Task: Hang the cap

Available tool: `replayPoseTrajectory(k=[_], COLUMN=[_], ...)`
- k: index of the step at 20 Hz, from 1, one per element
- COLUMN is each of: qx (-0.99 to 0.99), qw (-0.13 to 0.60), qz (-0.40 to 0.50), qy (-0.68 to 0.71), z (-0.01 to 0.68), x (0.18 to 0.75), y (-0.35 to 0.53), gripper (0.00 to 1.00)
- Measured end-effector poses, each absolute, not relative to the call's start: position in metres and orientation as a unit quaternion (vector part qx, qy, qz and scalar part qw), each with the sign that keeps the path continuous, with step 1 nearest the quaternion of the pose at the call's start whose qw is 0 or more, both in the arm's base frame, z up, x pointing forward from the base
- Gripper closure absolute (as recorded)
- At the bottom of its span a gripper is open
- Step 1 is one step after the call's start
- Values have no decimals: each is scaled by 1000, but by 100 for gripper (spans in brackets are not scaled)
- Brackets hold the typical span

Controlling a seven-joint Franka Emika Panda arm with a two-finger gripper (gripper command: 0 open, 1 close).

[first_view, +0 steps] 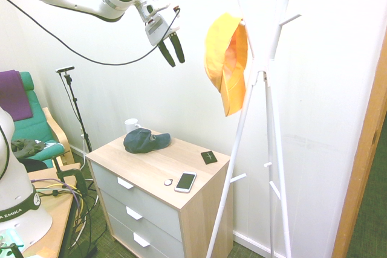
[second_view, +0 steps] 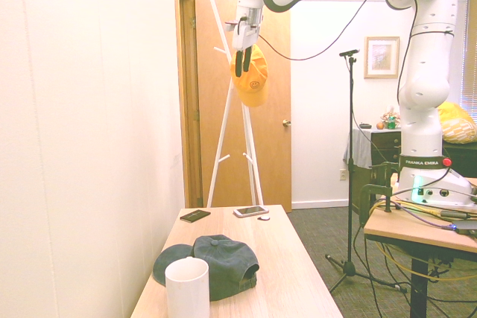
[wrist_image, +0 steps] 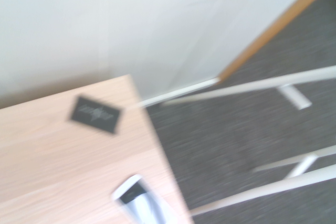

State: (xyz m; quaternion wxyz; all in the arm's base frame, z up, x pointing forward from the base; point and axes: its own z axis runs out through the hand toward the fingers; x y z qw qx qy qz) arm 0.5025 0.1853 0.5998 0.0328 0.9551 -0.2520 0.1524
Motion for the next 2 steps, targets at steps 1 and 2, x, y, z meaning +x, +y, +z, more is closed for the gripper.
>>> replayPoseTrajectory(k=[1,2], qx=[958,959], qw=[24,22], qz=[138,131], qy=[-250,-249], z=[600,599], x=[505,507], y=[184,182], gripper=[0,0])
